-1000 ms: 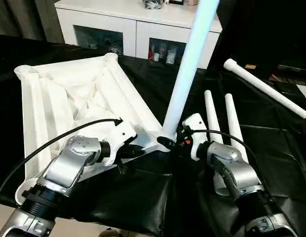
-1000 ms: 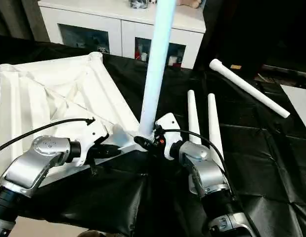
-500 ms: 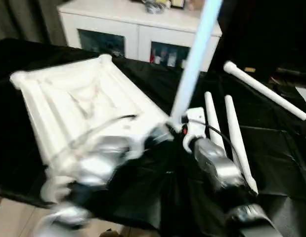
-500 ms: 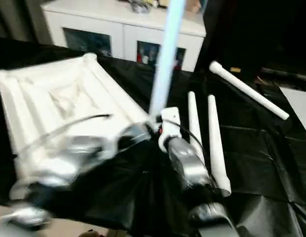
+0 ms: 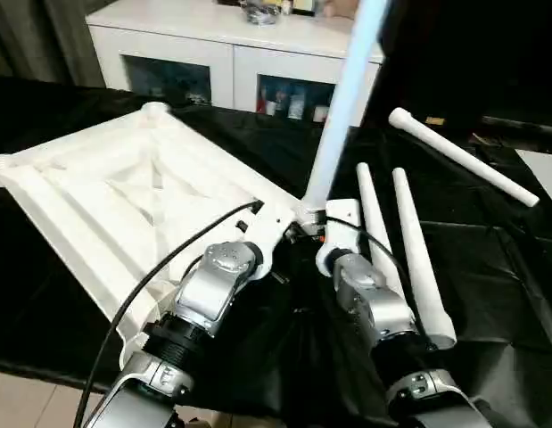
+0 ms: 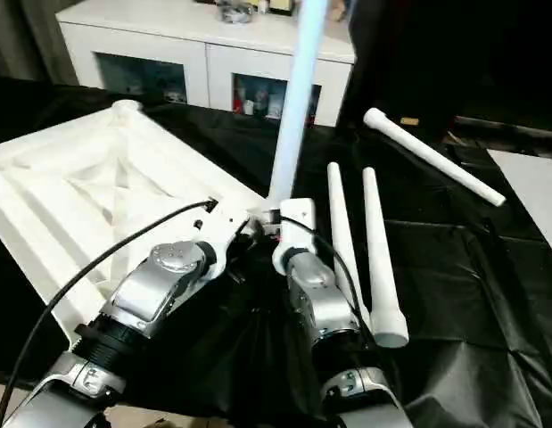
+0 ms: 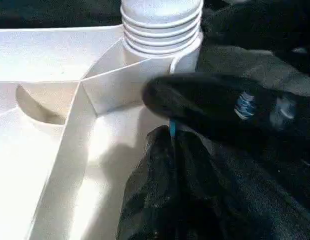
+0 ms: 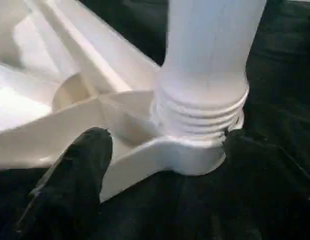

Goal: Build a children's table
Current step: Rotate leg to tighten

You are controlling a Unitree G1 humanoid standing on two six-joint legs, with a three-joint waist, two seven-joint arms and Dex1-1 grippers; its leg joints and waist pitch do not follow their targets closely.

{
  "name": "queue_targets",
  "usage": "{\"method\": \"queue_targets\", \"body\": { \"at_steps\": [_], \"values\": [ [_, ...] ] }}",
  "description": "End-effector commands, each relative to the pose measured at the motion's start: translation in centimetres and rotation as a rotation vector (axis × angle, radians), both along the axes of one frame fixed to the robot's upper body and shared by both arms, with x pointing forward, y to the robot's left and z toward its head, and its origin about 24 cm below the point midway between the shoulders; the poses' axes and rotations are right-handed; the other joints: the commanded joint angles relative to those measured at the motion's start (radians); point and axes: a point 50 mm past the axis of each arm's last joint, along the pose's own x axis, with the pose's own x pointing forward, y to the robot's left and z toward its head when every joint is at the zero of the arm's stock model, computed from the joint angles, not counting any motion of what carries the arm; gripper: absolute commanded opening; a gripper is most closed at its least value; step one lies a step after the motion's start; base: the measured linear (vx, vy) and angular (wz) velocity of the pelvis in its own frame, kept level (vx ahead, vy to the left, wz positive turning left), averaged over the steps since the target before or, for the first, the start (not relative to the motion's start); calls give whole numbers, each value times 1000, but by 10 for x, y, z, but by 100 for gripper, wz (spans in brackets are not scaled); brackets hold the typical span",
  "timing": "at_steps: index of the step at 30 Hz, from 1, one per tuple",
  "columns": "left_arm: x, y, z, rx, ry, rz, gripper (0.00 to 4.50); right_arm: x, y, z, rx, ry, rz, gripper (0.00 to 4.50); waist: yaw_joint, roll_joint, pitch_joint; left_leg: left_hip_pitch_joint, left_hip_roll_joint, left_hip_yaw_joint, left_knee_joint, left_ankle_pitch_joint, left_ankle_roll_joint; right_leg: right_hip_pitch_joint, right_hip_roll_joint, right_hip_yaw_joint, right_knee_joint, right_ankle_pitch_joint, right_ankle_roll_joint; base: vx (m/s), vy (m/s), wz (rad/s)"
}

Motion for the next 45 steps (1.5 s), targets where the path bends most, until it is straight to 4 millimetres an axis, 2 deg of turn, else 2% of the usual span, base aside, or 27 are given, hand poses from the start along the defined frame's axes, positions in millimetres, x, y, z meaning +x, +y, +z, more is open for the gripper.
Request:
{"method": "queue_targets", "body": {
  "at_steps": [1,2,4,5,7,8,11,13,14,15,16,21,24,25,29,30,35,39,43,45],
  "values": [
    [-6,12,-6,-11,24,-41,0,2,-9,11,-36,-56,7,426,5,2,-56,0,48,-23,-76,-267,7,41,-70,42,-82,-246,-122,0,0,0],
    [-7,13,-6,-14,28,-54,0,2,-11,12,-43,-67,12,426,6,5,-55,5,48,-19,-74,-265,7,36,-68,43,-82,-234,-129,0,0,0],
    [-12,20,-7,-17,54,-92,0,2,-17,17,-56,-86,19,426,7,5,-56,6,48,-18,-73,-256,7,37,-66,43,-79,-220,-135,0,0,0],
    [-14,24,-8,-9,56,-118,0,2,-19,18,-45,-86,45,426,6,9,-53,9,49,-16,-74,-260,6,33,-64,44,-79,-217,-142,0,0,0],
    [-17,31,-8,1,71,-144,0,1,-21,20,-45,-84,101,426,5,8,-53,10,49,-18,-76,-279,5,37,-63,43,-80,-232,-141,0,0,0],
    [-21,39,-8,7,83,-199,0,-3,-23,22,-37,-74,199,426,3,9,-52,8,50,-18,-77,-282,3,35,-63,43,-79,-234,-143,0,0,0],
    [-32,48,-3,-2,103,-322,0,-14,-23,24,1,-57,397,426,8,10,-51,11,53,-18,-76,-294,16,37,-65,45,-81,-235,-149,0,0,0],
    [-37,50,-1,-8,117,-378,0,-19,-23,25,11,-49,479,426,7,10,-51,10,54,-18,-78,-282,16,37,-64,45,-76,-213,-163,0,0,0],
    [-41,53,1,-12,154,-411,0,-21,-27,24,-12,-42,519,426,9,11,-52,14,55,-15,-76,-278,17,34,-64,46,-75,-197,-175,0,0,0],
    [-42,54,1,-9,165,-422,0,-21,-28,23,-26,-41,530,426,8,11,-51,11,55,-16,-77,-275,14,37,-64,45,-72,-194,-187,0,0,0],
    [-43,55,2,-6,171,-430,0,-21,-29,23,-35,-40,536,426,9,11,-49,14,55,-14,-77,-280,11,33,-63,46,-75,-207,-190,0,0,0],
    [-39,57,4,6,141,-407,0,-14,-32,22,-63,-30,508,426,13,6,-49,15,54,-14,-77,-284,-3,35,-67,46,-77,-241,-185,0,0,0],
    [-39,58,4,8,141,-409,0,-15,-33,22,-59,-23,513,426,15,7,-51,15,54,-14,-76,-262,-2,36,-66,47,-73,-210,-184,0,0,0],
    [-39,58,4,8,141,-409,0,-15,-33,22,-59,-23,513,400,17,7,-51,15,53,-14,-75,-257,-1,37,-66,46,-72,-203,-184,0,0,0],
    [-40,58,4,7,146,-413,0,-14,-34,22,-47,-25,503,387,18,6,-52,14,52,-13,-74,-241,3,39,-65,46,-70,-178,-190,0,0,0],
    [-40,58,4,8,147,-414,0,-14,-34,21,-47,-23,504,357,19,6,-53,14,52,-12,-73,-241,4,39,-66,46,-70,-180,-190,0,0,0],
    [-40,58,3,11,147,-412,0,-16,-33,18,-46,-13,508,327,19,6,-53,14,52,-13,-73,-240,3,39,-65,45,-70,-183,-189,0,0,0],
    [-39,59,2,17,145,-395,0,-15,-33,16,-47,-5,479,285,20,5,-54,14,52,-12,-72,-229,5,40,-65,45,-68,-170,-192,0,0,0],
    [-33,58,1,20,130,-333,0,-12,-34,8,-54,25,374,271,19,5,-50,16,52,-13,-75,-268,-6,37,-66,46,-75,-226,-184,0,0,0],
    [-29,55,0,22,124,-289,0,-9,-34,2,-54,52,291,268,16,6,-46,19,51,-16,-79,-318,-25,32,-68,46,-84,-321,-164,0,0,0]
  ]
}}
